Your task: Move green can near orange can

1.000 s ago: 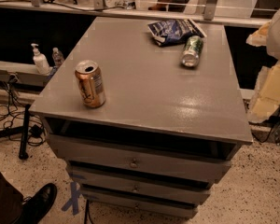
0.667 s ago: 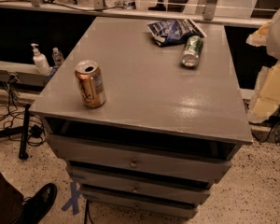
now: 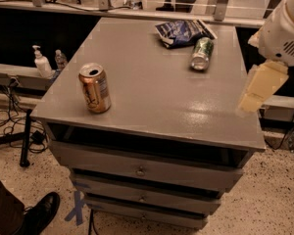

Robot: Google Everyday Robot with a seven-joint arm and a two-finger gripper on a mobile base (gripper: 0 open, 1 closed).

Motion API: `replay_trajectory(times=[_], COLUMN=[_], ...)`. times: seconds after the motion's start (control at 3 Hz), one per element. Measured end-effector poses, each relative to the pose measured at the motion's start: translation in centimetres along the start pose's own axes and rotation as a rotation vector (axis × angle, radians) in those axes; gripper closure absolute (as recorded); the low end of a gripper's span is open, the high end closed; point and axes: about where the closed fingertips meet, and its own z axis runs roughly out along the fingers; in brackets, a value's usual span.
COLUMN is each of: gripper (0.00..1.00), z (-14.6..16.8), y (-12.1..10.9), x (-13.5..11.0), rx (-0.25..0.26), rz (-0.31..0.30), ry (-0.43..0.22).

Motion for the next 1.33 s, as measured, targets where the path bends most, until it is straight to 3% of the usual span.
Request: replay_trajectory(times=[0.33, 0.67, 1.33], gripper=[0.0, 0.0, 0.0], z=[3.4, 6.7, 9.2], y=[-3.6, -8.5, -16.4], x=[-1.4, -1.2, -1.7], rx=[0.044, 0.104, 0.196], rz=[0.117, 0.306, 0.665], ry=[-0.006, -0.012, -0.066])
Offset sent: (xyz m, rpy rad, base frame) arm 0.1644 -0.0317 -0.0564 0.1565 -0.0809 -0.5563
